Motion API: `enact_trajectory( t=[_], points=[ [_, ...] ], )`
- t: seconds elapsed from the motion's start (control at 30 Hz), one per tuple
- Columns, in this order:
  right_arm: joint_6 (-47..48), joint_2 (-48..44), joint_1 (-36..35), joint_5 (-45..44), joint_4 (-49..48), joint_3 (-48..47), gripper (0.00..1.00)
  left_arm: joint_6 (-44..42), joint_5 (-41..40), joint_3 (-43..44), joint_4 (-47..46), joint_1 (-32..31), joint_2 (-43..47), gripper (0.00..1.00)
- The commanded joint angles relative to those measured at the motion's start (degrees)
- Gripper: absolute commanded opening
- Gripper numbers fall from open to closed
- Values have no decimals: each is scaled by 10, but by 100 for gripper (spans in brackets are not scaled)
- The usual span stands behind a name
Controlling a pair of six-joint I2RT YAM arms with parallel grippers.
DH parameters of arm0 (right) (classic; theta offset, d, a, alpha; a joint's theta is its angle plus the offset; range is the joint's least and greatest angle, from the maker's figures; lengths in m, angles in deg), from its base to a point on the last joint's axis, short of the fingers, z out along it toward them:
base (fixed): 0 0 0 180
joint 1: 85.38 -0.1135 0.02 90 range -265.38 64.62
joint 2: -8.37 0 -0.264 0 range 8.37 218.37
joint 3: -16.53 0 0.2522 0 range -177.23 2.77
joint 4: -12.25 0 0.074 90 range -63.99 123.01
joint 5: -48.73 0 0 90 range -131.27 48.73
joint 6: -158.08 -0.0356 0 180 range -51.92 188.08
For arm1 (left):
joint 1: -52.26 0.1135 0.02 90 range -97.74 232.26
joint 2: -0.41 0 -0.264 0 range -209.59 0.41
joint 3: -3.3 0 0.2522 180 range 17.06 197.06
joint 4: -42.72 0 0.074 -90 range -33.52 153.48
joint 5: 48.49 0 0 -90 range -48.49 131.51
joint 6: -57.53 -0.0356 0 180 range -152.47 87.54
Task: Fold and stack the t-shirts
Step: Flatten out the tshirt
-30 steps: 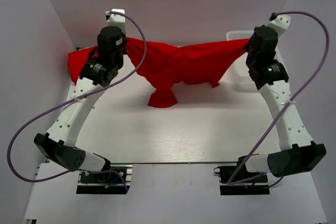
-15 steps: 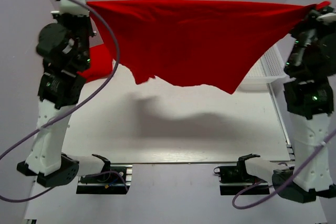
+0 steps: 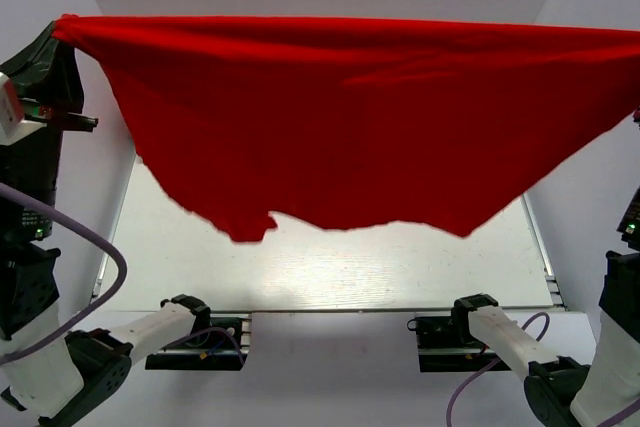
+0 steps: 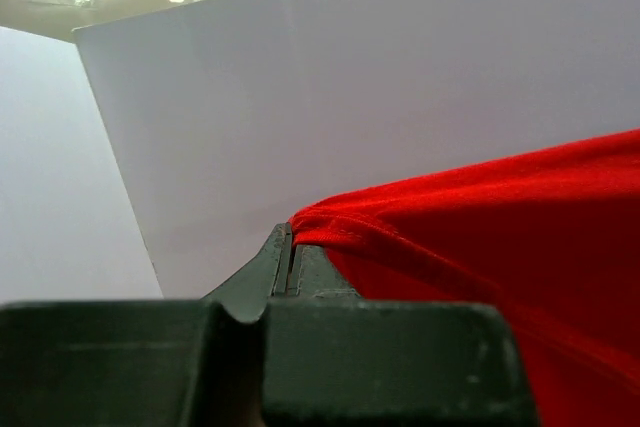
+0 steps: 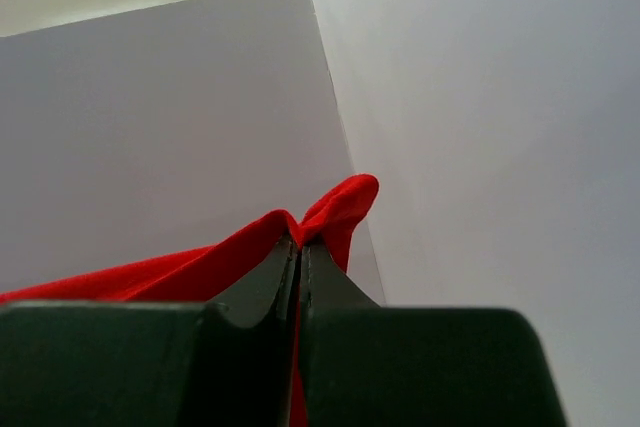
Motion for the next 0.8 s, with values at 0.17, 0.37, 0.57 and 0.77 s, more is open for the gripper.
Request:
enact_trajectory(
  t=[0.17,0.37,0.57,0.77],
  points=[
    [13,2,4,-50,-24,79,0,7,-75,-76,-12,3,-25,0],
    [-33,21,7,-90,-92,225,0,64,-171,-314,-140,3,10,0],
    [-126,128,7,-44,-152,419,0,219,-292,-499,-158,16,-59,0],
    [-135,378,21,13,-110,352,0,270,-258,-451,-118,72,-329,0]
  ],
)
